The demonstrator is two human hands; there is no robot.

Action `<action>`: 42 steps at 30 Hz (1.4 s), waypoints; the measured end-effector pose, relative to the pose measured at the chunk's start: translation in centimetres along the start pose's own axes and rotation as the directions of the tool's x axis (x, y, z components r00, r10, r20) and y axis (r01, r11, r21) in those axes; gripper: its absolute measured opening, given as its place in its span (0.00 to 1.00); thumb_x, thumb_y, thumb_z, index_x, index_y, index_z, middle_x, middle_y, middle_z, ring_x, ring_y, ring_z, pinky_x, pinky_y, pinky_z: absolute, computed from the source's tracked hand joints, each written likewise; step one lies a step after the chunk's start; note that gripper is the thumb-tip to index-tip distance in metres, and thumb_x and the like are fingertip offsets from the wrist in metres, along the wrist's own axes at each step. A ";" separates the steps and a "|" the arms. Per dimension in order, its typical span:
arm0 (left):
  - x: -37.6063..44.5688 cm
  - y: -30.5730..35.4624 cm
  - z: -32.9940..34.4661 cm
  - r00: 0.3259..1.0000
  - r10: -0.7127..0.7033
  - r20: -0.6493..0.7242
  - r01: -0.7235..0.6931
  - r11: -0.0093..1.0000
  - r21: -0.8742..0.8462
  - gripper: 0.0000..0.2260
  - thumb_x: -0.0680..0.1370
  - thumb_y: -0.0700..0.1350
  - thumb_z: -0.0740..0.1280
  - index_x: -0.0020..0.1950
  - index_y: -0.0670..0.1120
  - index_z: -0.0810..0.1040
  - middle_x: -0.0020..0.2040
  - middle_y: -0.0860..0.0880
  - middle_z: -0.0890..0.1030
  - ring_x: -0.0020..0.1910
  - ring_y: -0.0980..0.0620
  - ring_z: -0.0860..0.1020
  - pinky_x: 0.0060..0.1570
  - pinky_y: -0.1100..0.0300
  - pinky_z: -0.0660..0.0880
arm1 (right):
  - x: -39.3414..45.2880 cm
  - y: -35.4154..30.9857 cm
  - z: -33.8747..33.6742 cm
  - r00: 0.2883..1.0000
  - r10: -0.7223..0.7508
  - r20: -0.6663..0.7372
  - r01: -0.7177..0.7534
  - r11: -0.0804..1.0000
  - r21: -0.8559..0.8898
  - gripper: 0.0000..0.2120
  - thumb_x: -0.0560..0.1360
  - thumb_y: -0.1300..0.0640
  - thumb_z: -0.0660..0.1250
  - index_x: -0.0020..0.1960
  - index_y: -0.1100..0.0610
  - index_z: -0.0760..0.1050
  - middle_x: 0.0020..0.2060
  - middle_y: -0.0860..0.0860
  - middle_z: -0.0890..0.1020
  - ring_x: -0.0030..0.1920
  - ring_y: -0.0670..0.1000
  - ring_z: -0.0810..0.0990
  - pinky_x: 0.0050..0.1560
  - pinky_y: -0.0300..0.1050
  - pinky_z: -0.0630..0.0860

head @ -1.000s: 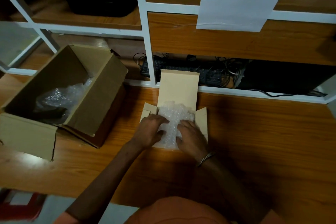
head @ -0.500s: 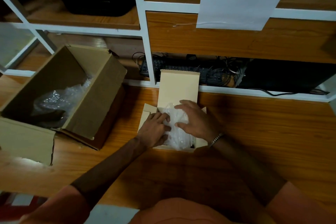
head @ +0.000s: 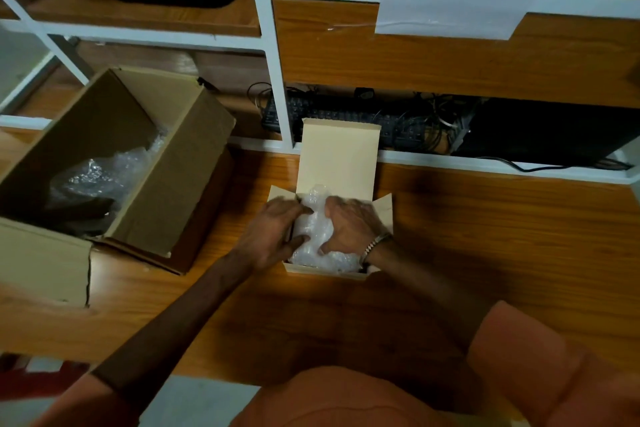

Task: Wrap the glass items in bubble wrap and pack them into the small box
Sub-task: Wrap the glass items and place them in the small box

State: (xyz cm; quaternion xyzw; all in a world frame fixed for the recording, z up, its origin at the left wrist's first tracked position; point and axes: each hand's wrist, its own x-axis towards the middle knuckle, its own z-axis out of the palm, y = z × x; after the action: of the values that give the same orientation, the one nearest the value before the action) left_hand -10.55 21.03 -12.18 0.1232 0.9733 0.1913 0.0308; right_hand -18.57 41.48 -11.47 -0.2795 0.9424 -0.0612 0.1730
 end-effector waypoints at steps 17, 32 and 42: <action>2.7 0.8 2.0 0.984 0.015 0.176 -0.058 0.968 0.245 0.40 0.74 0.67 0.71 0.81 0.50 0.70 0.78 0.41 0.74 0.79 0.37 0.68 0.80 0.37 0.61 | -1.8 0.8 0.2 0.999 0.052 0.016 -0.055 0.949 0.309 0.48 0.69 0.43 0.82 0.80 0.54 0.62 0.75 0.55 0.73 0.75 0.58 0.71 0.73 0.55 0.71; 5.2 3.6 2.8 0.979 -0.156 0.129 0.085 0.897 0.435 0.36 0.68 0.69 0.72 0.68 0.48 0.82 0.75 0.42 0.72 0.76 0.38 0.66 0.70 0.42 0.67 | -2.4 1.6 0.1 1.000 0.028 -0.010 -0.029 0.999 -0.024 0.35 0.69 0.29 0.72 0.72 0.43 0.77 0.73 0.50 0.70 0.75 0.56 0.65 0.69 0.56 0.65; 3.3 3.2 1.7 0.977 -0.086 0.194 0.057 0.987 0.150 0.39 0.80 0.60 0.71 0.87 0.56 0.55 0.83 0.40 0.61 0.80 0.37 0.64 0.73 0.41 0.70 | -2.0 3.7 -2.9 0.982 -0.044 0.183 0.022 0.993 0.120 0.51 0.68 0.34 0.80 0.82 0.57 0.66 0.75 0.55 0.72 0.75 0.56 0.70 0.70 0.49 0.70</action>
State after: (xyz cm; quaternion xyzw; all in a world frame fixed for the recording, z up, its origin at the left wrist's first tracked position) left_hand -12.82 25.35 -12.60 0.1088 0.9803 0.1060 0.1263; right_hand -19.91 45.74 -8.97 -0.2887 0.9123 -0.0932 0.2750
